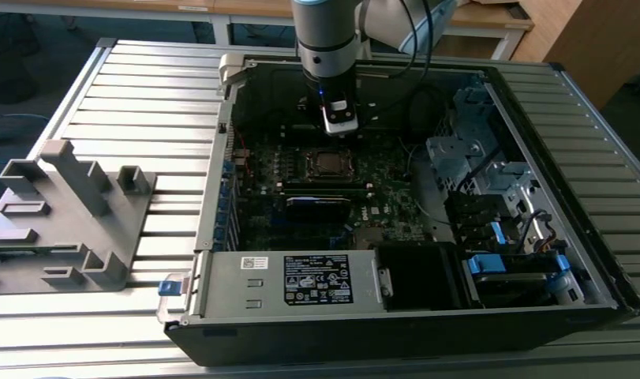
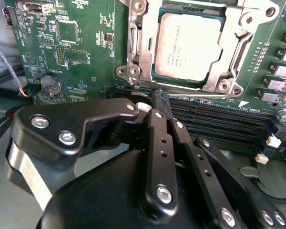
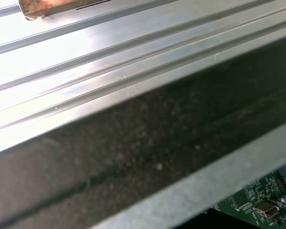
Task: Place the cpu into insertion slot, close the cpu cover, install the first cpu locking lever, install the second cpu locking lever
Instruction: 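Install the first cpu locking lever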
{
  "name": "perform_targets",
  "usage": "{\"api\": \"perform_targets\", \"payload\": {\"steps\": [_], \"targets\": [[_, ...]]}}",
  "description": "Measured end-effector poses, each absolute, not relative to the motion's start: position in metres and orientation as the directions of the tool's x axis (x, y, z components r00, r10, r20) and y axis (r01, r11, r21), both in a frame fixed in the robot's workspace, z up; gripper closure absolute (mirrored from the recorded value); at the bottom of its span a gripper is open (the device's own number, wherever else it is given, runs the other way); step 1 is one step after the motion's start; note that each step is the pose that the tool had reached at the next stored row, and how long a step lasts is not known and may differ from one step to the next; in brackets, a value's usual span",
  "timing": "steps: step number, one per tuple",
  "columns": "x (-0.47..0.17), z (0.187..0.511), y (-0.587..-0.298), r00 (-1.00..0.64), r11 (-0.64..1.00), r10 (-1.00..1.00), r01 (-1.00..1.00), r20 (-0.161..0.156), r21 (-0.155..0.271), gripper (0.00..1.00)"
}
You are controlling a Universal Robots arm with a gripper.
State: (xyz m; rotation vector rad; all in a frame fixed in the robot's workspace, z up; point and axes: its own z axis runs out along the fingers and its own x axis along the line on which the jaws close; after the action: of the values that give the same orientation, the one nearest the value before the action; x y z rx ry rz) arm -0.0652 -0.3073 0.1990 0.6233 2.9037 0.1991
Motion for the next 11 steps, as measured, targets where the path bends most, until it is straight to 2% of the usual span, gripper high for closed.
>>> {"api": "perform_targets", "payload": {"steps": [11], "targets": [[-0.0657, 0.199, -0.3045, -0.899, 0.904, 0.417, 0.395, -0.132, 0.164, 0.9]]}}
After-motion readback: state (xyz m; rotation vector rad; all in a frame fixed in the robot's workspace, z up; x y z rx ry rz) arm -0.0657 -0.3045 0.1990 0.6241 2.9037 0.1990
